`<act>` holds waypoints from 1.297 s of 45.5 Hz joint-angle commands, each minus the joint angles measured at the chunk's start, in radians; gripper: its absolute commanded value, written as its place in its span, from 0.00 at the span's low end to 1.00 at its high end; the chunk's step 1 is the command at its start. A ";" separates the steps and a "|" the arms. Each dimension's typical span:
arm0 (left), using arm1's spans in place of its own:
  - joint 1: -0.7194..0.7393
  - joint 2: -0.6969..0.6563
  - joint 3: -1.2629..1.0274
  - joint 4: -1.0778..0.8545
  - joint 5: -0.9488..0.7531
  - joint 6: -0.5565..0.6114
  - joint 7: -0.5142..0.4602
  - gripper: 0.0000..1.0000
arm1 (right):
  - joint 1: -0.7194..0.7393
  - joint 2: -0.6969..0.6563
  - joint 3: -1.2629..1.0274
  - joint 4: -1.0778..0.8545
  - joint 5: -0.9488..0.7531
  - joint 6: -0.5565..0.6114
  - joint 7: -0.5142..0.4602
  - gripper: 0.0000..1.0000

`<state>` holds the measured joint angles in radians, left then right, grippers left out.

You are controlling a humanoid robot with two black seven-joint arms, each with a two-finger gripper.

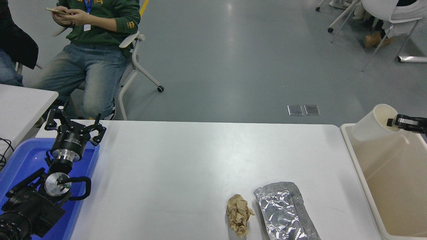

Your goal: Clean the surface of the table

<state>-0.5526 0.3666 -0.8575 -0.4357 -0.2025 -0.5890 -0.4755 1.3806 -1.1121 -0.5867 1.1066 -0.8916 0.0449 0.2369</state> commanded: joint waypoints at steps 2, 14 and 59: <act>0.000 0.000 0.000 0.000 0.000 0.000 0.000 1.00 | -0.182 0.035 0.060 -0.151 0.025 -0.051 0.010 0.00; 0.000 0.000 0.000 0.000 0.002 0.000 0.000 1.00 | -0.379 0.120 0.192 -0.338 0.045 -0.050 0.019 0.00; 0.000 0.000 0.000 0.000 0.000 0.000 0.000 1.00 | -0.684 0.577 0.205 -1.074 0.246 -0.043 0.067 0.00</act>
<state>-0.5531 0.3666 -0.8575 -0.4356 -0.2026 -0.5890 -0.4756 0.7453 -0.6501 -0.3788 0.2025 -0.6894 0.0004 0.3035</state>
